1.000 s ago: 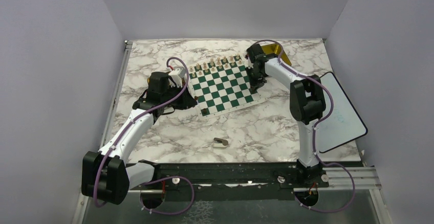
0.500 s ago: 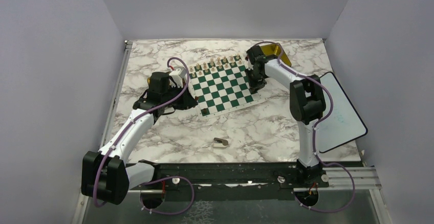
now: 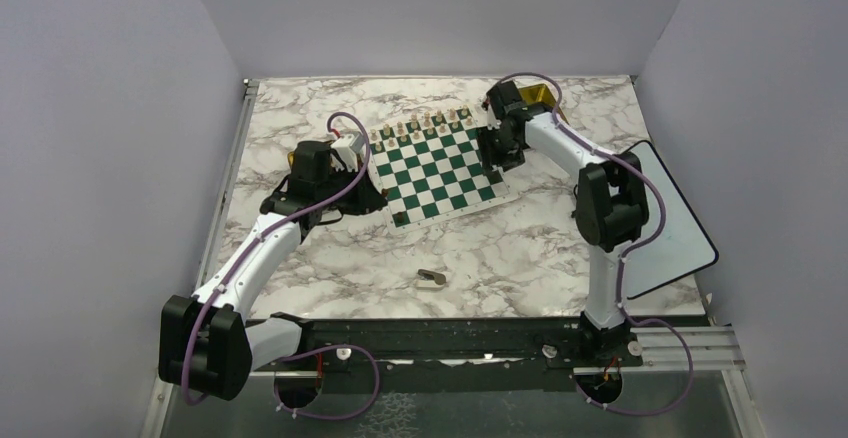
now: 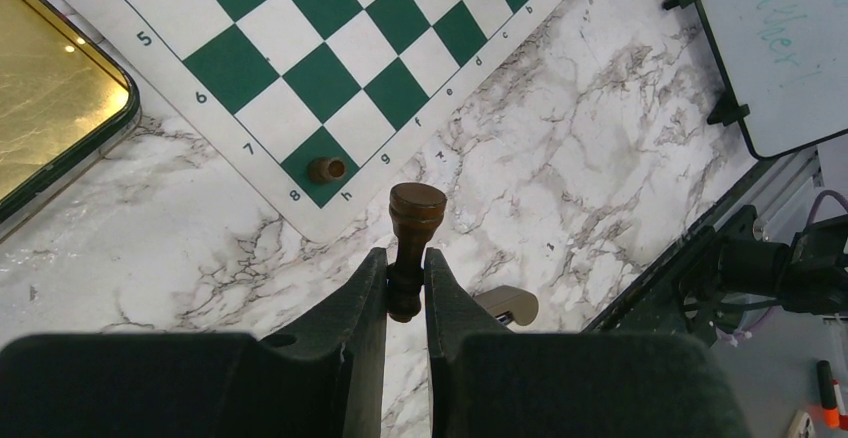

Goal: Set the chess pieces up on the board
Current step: Place the chess piece on the chessboard.

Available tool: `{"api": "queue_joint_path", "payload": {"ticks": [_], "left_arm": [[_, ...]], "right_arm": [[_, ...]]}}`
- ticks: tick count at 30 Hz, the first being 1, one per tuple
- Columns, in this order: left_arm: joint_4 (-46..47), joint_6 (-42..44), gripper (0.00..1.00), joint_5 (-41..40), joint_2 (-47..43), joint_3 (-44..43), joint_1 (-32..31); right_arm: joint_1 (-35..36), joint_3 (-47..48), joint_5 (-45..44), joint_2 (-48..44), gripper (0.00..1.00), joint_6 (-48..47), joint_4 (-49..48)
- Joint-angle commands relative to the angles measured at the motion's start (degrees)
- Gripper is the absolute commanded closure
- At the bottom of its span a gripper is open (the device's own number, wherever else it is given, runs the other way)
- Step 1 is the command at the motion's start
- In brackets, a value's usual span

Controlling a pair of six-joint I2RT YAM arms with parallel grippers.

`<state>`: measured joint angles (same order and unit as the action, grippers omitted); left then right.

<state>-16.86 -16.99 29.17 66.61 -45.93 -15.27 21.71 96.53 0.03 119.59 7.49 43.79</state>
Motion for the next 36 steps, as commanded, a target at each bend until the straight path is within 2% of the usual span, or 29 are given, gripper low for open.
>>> {"api": "queue_joint_path", "payload": {"ticks": [1, 5, 9, 12, 16, 21, 24, 27, 32, 36], "left_arm": [[0.34, -2.09, 0.88, 3.29, -0.03, -0.19, -0.55], [-0.05, -4.27, 0.88, 7.40, 1.06, -1.00, -0.62], [-0.36, -6.54, 0.88, 12.12, 2.31, -1.94, -0.71], [-0.36, -8.18, 0.88, 15.56, 3.18, -2.59, -0.89], [-0.57, -10.24, 0.88, 18.89, 3.85, -3.19, -1.23], [-0.62, -11.62, 0.88, 21.56, 4.69, -3.11, -2.25], [-0.63, -12.10, 0.88, 23.30, 6.06, -2.98, -3.01], [-0.63, -12.68, 0.88, 23.36, 6.45, -2.85, -3.81], [-0.62, -13.32, 0.88, 23.78, 7.25, -3.22, -5.20], [-0.63, -13.72, 0.88, 24.57, 7.84, -3.70, -6.62]], "right_arm": [[-0.26, -0.79, 4.69, -7.45, 0.42, -0.36, 2.29], [-0.25, -1.53, 9.17, -11.51, 0.41, -1.92, 1.91], [0.41, -6.20, 20.25, -16.77, 0.41, -6.53, -4.97], [2.59, -14.35, 27.34, -22.29, 0.41, -13.55, -14.94], [6.54, -25.71, 30.56, -31.32, 0.40, -24.21, -28.43], [10.89, -36.06, 39.46, -39.59, 0.40, -40.95, -39.81], [13.37, -38.86, 43.11, -41.98, 0.38, -50.32, -40.98], [15.63, -39.35, 42.52, -42.42, 0.38, -54.32, -41.36], [19.88, -38.01, 41.24, -40.58, 0.38, -63.54, -35.51], [22.67, -38.25, 39.05, -40.05, 0.39, -67.83, -34.66]]}}
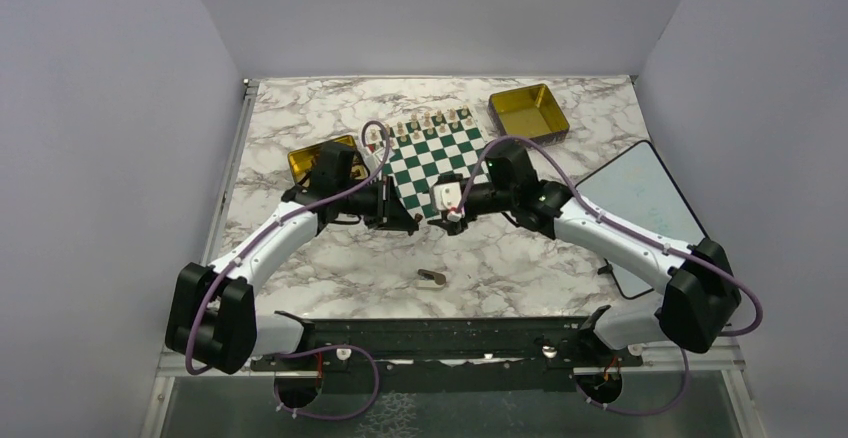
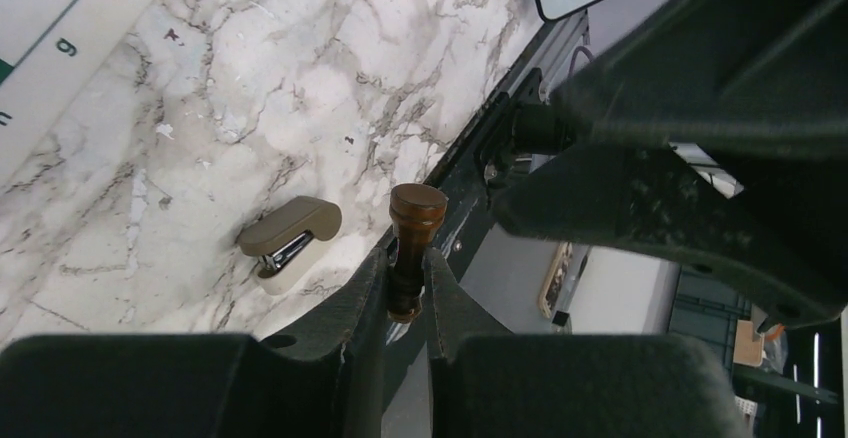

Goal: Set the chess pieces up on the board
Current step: Place the chess piece on the chessboard.

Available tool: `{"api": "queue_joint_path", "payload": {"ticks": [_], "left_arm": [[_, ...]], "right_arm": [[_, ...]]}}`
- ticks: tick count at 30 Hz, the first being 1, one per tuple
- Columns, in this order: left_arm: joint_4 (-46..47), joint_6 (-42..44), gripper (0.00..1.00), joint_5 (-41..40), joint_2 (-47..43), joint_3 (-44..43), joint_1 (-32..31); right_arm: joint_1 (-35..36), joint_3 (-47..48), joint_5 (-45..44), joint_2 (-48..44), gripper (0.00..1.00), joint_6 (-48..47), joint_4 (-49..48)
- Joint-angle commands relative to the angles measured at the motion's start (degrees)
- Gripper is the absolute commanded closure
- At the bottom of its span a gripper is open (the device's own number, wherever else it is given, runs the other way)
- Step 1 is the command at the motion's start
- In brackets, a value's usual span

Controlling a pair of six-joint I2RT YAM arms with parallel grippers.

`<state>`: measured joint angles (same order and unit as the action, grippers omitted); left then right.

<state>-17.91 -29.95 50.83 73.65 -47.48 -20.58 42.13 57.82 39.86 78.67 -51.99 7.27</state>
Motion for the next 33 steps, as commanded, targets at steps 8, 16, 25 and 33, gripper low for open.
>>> {"api": "queue_joint_path", "payload": {"ticks": [8, 16, 25, 33], "left_arm": [[0.42, -1.33, 0.88, 2.96, 0.33, -2.99, -2.01], [0.42, -2.29, 0.87, 4.24, -0.28, -4.16, -2.02], [0.42, -2.98, 0.86, 4.05, 0.02, -4.75, -2.10], [0.22, -3.89, 0.61, -1.83, -2.97, -7.26, -2.10]], "right_arm": [[4.73, 1.15, -1.65, 2.64, 0.41, -13.40, 6.20], [6.24, -0.33, -5.59, 2.65, 0.56, -16.30, 7.05], [6.74, -2.20, -5.84, 1.72, 0.78, -15.72, 4.01], [6.79, -6.36, -5.70, 0.08, 0.99, -0.07, -6.03]]}}
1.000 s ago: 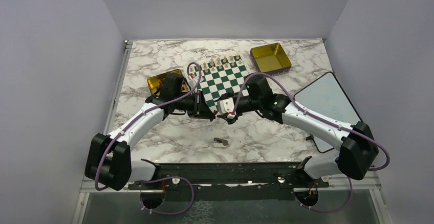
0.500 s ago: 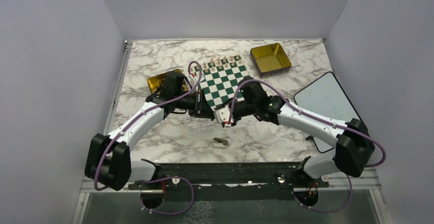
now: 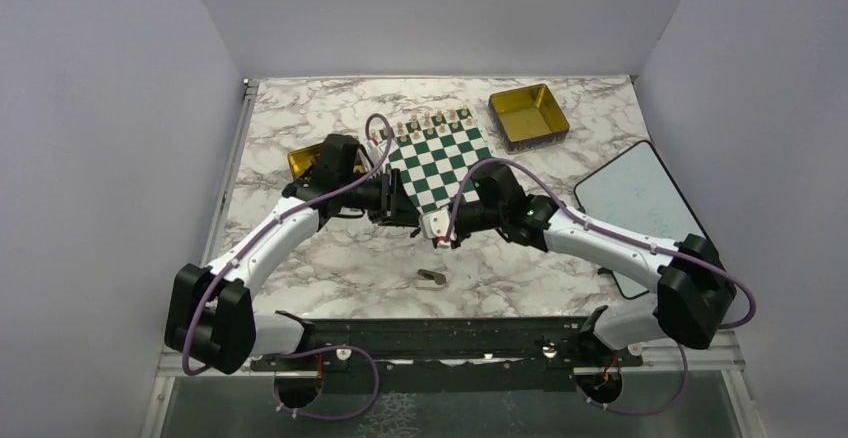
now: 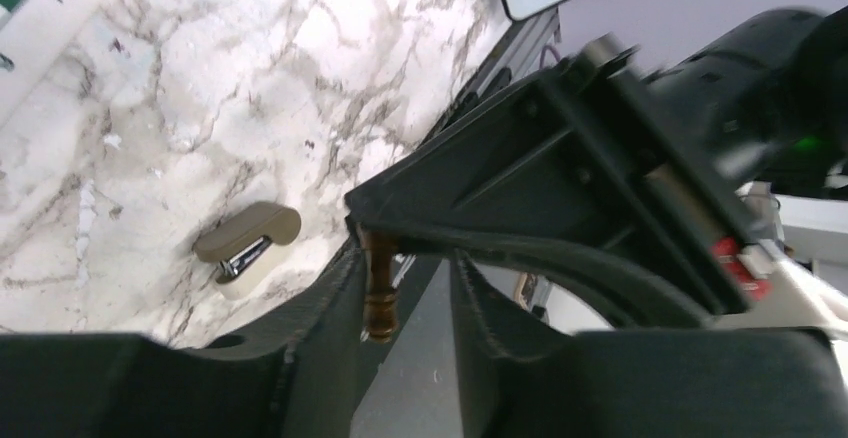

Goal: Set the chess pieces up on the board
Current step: Place the chess piece on the chessboard.

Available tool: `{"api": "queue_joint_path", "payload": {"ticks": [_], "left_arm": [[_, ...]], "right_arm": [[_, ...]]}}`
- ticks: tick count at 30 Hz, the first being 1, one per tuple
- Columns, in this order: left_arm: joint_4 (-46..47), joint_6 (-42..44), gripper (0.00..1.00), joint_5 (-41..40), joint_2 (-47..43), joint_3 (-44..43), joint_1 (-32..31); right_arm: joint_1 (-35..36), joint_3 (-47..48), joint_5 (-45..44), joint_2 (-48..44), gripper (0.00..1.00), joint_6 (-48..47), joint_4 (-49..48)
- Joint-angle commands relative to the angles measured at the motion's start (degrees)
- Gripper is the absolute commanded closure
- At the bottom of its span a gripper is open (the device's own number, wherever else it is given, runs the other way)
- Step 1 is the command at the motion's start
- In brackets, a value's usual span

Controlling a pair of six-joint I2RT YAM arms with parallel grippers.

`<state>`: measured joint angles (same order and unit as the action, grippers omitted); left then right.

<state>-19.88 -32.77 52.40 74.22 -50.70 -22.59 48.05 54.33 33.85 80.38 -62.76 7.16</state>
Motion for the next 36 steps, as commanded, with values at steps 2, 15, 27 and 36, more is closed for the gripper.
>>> {"api": "queue_joint_path", "payload": {"ticks": [2, 15, 27, 36], "left_arm": [[1.88, -1.74, 0.53, -7.77, -5.00, -4.82, -0.09], [2.10, -6.84, 0.49, -17.19, -9.07, -6.38, -0.09], [5.45, -10.46, 0.59, -15.14, -8.11, -4.26, -0.17], [6.52, -11.17, 0.72, -15.68, -7.82, -3.88, -0.35]], "right_arm": [[0.82, -4.50, -0.71, -2.63, 0.99, 19.61, -12.06], [0.81, -13.28, -22.08, -6.84, 0.99, 55.07, -34.95], [0.81, -13.03, -24.66, -4.36, 0.99, 66.68, -40.56], [0.80, -12.71, -24.79, -4.89, 0.99, 66.14, -38.66]]}}
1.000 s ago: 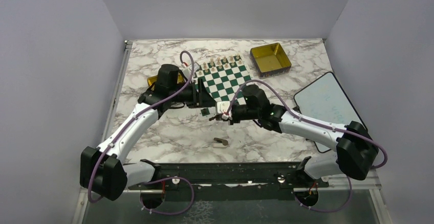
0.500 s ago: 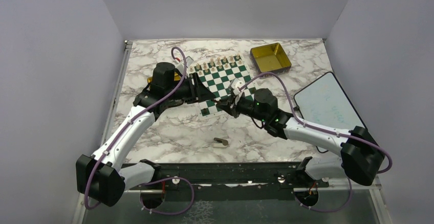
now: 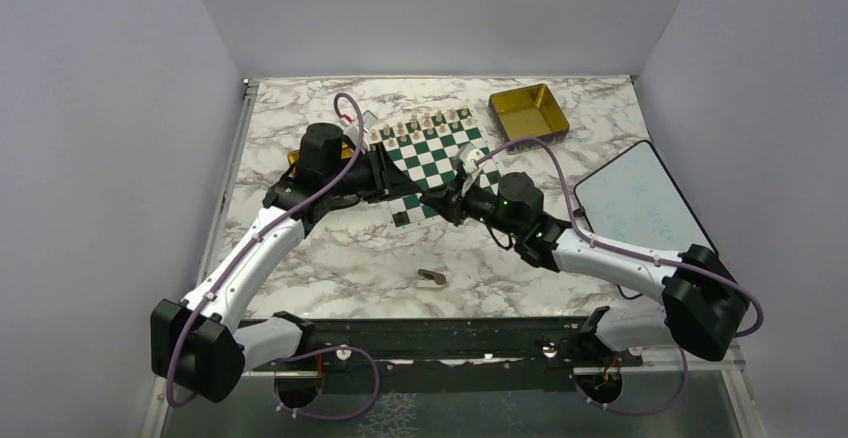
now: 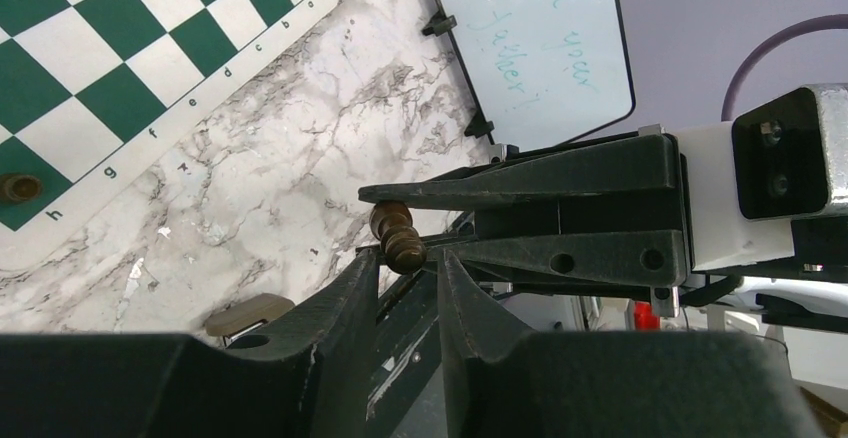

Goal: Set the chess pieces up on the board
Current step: Place the chess piece on the chessboard.

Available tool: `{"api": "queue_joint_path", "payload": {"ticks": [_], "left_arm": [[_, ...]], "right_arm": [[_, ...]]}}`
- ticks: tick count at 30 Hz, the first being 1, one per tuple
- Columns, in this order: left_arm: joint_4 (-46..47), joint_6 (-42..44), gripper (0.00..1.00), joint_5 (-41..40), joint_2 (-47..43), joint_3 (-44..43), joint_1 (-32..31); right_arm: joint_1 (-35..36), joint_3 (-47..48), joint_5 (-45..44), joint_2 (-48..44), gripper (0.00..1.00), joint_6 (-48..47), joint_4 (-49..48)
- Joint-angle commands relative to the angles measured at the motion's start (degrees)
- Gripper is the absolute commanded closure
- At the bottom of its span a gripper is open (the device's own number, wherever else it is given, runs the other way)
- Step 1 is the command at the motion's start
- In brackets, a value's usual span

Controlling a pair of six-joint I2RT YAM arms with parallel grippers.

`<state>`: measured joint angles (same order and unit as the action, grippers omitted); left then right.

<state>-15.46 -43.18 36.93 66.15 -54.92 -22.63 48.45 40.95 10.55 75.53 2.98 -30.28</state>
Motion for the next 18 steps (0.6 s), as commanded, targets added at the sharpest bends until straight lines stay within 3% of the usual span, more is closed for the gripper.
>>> {"api": "queue_joint_path", "payload": {"ticks": [1, 8, 14, 18], "left_arm": [[2.10, -0.77, 0.72, -0.38, 0.22, 0.26, -0.38], [2.31, 0.04, 0.76, -1.39, 1.18, 0.07, -0.89], [2.32, 1.12, 0.88, -2.41, 1.89, -0.15, -2.10], [1.67, 2.17, 0.92, -4.21, 2.07, -0.44, -3.08]], "right_arm": [[0.42, 0.63, -1.46, -0.15, 0.99, 0.36, -1.04], [0.42, 0.95, -0.42, -0.29, 0.99, -0.78, 1.07], [0.38, 0.75, 0.04, -0.35, 0.97, -0.75, 1.80], [0.42, 0.01, 0.00, -0.85, 0.86, 0.12, 1.81]]}}
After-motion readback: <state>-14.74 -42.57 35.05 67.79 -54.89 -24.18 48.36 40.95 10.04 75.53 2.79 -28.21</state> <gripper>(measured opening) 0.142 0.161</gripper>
